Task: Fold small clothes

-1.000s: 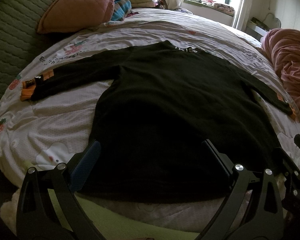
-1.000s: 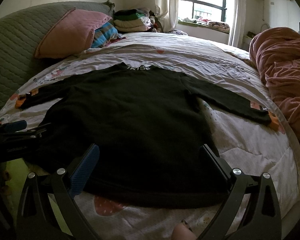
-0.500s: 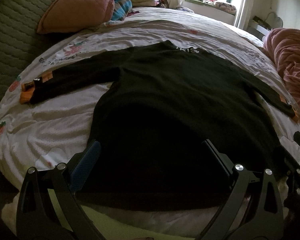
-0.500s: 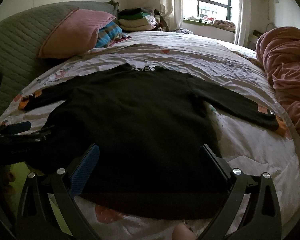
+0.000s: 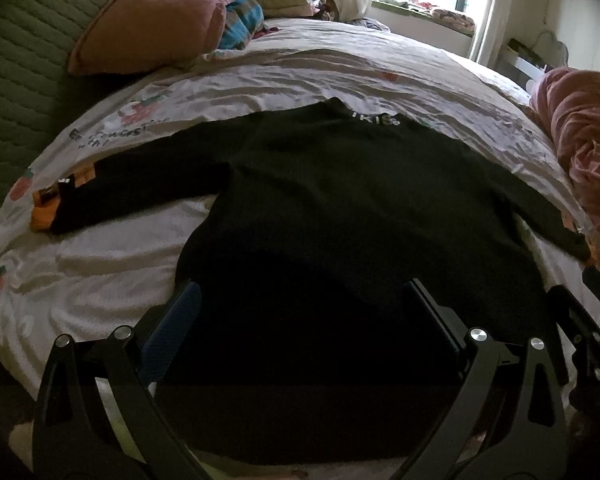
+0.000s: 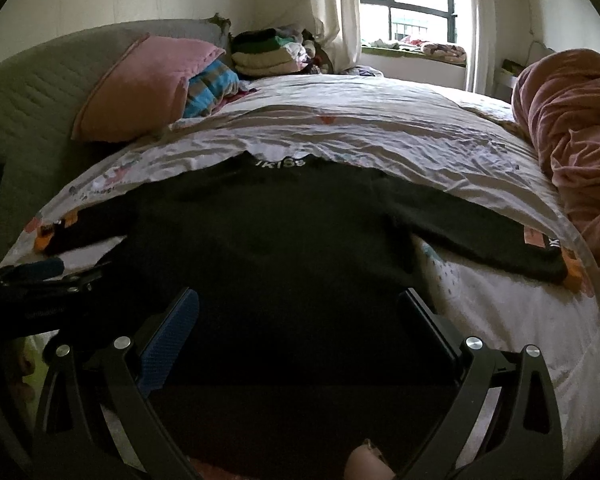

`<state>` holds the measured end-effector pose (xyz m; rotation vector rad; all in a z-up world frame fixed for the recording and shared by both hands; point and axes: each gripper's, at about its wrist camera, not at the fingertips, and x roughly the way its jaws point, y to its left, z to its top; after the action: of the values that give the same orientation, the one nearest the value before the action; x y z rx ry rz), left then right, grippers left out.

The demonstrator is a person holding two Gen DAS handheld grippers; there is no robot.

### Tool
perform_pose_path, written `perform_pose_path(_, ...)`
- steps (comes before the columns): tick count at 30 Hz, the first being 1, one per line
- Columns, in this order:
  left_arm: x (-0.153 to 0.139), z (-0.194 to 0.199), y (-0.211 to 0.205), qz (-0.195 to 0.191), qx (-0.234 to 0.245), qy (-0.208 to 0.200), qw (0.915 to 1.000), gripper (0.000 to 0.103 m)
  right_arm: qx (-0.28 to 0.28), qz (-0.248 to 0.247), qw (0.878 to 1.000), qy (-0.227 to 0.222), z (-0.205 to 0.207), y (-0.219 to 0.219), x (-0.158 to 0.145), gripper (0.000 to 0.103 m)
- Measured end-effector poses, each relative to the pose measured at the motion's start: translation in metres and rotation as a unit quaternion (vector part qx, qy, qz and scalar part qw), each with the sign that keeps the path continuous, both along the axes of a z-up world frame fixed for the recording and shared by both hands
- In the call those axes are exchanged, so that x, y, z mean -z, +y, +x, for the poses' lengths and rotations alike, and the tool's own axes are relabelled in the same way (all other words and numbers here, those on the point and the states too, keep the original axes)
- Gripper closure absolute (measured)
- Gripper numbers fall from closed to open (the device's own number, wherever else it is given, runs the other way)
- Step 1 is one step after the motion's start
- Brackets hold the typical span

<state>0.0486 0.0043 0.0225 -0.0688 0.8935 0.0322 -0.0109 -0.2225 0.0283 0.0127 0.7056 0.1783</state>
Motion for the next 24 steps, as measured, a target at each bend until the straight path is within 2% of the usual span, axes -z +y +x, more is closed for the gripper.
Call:
perform_pose_path(14,-0.007,0.040,-0.009,-0.009,-0.001,0.017,0.9998,0.009,0.023,0.026,0.999,-0.005,0.046,-0.018,-0.008,0.004)
perform_pose_path(24,-0.025,0.075,-0.018,-0.003,0.005,0.004,1.0000,0.009,0.067,0.035,0.997,0.002,0.077,-0.052,-0.007,0.004)
